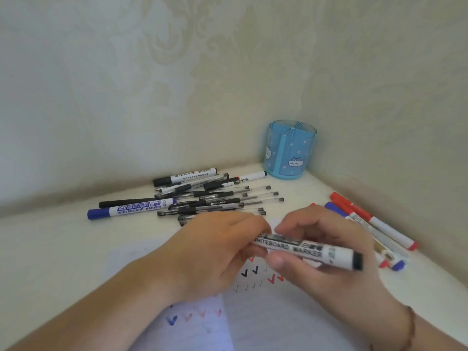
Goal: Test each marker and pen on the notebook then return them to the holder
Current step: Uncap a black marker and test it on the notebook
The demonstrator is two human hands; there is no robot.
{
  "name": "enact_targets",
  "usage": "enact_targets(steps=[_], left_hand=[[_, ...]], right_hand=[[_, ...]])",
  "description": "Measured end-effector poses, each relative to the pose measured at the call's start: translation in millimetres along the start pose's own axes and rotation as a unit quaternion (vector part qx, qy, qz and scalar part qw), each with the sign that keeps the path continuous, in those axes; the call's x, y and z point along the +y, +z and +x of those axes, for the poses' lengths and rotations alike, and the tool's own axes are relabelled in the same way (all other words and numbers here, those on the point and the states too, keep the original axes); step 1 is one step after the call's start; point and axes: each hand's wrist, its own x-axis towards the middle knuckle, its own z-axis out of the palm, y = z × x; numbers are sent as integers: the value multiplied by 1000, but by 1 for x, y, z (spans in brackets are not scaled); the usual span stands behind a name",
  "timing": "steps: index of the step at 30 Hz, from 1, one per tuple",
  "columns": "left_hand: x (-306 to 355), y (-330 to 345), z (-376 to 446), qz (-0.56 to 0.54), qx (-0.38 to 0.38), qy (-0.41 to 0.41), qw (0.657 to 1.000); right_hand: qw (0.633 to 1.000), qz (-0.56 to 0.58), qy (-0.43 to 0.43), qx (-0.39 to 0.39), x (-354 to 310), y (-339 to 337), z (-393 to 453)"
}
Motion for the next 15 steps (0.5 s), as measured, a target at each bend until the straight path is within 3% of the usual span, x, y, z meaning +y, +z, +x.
enact_targets(steps=[2,8,12,15], left_hand=[[4,-2,1,-1,-13,18,1000],[-4,-5,-5,-67,-55,18,996],[-22,-15,-10,-146,13,-68,987],[-33,-18,-13,-209,107,-119,965]], right_hand=[[999,-22,30,10,3,5,0],[990,-136,-36,-29,1,3,0],[994,48,100,10,-8,2,-1],[973,79,213,-23,-5,10,0]])
